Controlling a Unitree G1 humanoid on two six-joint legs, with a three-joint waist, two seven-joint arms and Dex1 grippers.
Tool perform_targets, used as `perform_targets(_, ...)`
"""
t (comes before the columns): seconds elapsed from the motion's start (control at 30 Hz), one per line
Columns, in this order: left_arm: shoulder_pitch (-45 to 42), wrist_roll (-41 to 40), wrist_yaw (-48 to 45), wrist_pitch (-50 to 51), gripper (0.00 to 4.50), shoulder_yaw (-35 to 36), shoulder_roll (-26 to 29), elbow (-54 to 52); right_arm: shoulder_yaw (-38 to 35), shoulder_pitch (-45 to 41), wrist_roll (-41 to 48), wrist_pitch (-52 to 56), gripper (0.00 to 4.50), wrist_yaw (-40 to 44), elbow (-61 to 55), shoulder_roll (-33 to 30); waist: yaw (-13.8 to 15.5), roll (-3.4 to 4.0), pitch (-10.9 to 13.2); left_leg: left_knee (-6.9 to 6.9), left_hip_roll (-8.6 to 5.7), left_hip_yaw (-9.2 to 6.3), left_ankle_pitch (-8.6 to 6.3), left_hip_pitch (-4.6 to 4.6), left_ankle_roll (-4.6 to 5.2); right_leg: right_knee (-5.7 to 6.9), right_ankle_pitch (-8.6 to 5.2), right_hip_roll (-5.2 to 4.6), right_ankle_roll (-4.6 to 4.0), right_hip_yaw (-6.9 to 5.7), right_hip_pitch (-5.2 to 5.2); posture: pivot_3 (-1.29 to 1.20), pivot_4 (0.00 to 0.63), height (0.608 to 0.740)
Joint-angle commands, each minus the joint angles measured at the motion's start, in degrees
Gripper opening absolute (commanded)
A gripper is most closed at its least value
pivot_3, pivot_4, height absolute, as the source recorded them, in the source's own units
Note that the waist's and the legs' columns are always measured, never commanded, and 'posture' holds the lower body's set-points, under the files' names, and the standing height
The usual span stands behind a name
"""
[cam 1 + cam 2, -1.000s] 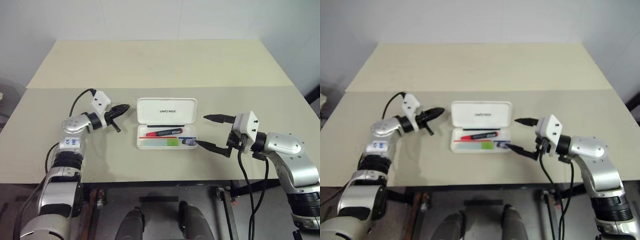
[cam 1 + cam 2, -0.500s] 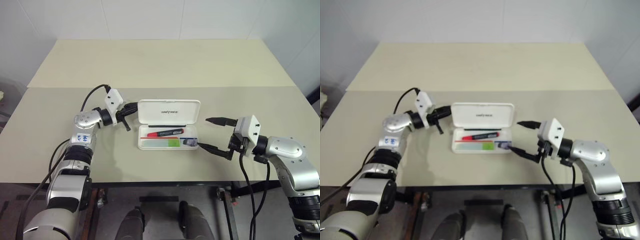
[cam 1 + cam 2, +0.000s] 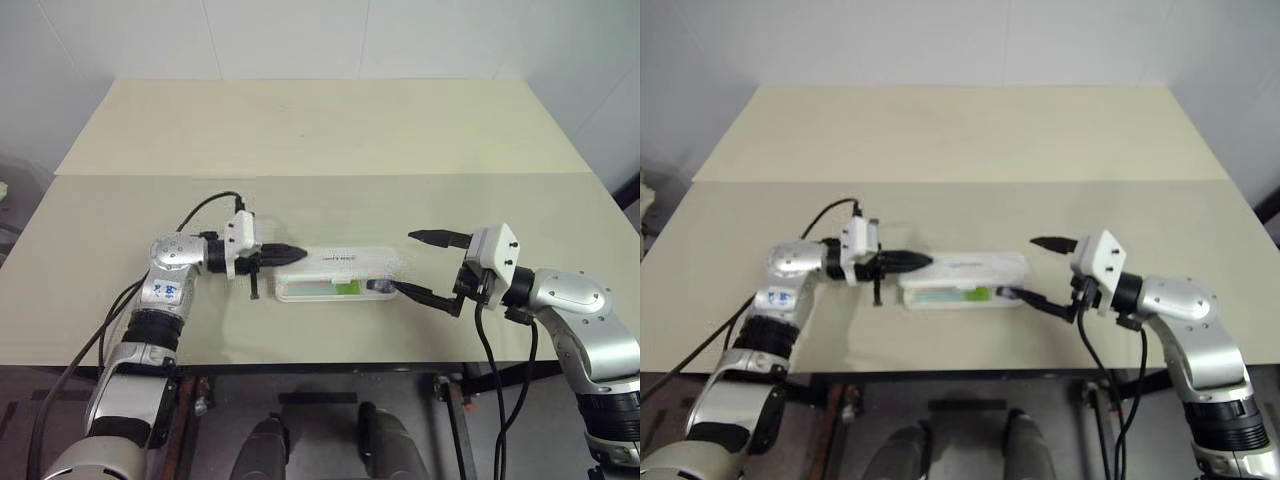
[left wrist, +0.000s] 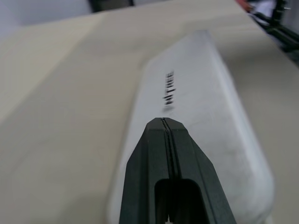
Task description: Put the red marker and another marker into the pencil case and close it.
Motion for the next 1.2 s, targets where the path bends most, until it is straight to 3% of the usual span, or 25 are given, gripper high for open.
perform_targets(0.03,-0.3,1.8,-0.2,0.8,0.02,-2.0,0.4,-2.0,-2.2,-0.9,1.6,0.1,4.5,-0.6,-2.2,-0.4,0.0,0.0,0.0,0.0,0.0,0.0,0.0,0.0,0.0,0.0,0.0,0.0,0.0,0.0,0.0,0.0,0.15,0.74)
perform_targets(0.57,1.6,12.9,7.4,3.3,0.02,-12.6,-1.6,-8.8,-2.7,1.0,1.9,1.6,4.5,-3.4,-5.7,0.8,0.1,0.03,0.0,0.05,0.0,0.0,0.01,0.18,0.01,-0.02,-0.01,0.0,-0.01,0.02,0.2,0.0,0.15,0.74)
perform_targets(0.9,3.0,-1.3,7.7,12.1,0.02,-3.1,-3.2,-15.7,-2.4,3.3,1.6,-0.7,4.5,-2.9,-4.9,1.8,-0.1,0.02,0.0,0.05,0.02,-0.03,0.01,0.27,0.01,-0.07,-0.04,0.01,-0.07,-0.01,0.32,0.0,0.15,0.74)
perform_targets(1.03,4.9,-3.7,5.1,13.2,0.02,0.0,0.9,-16.6,-2.1,2.3,1.3,-3.9,4.5,-0.4,-2.1,1.7,-0.3,0.03,0.0,0.03,0.02,-0.04,0.01,0.28,0.01,-0.08,-0.04,0.01,-0.06,-0.01,0.32,0.0,0.15,0.74)
perform_targets(1.13,6.7,-7.2,5.5,13.8,0.57,3.8,2.1,-17.9,-1.9,1.6,1.3,-5.3,4.5,1.5,0.1,1.3,-0.3,0.03,0.0,-0.01,0.03,-0.04,0.01,0.28,0.01,-0.08,-0.05,0.01,-0.08,-0.02,0.31,0.0,0.15,0.74)
perform_targets(1.2,9.0,-9.0,4.4,13.7,1.21,6.0,3.6,-20.0,-1.7,0.9,1.2,-6.1,4.5,2.8,1.4,0.9,-0.2,0.03,0.0,0.01,0.03,-0.04,0.01,0.25,0.01,-0.09,-0.05,0.01,-0.07,-0.02,0.31,0.0,0.15,0.74)
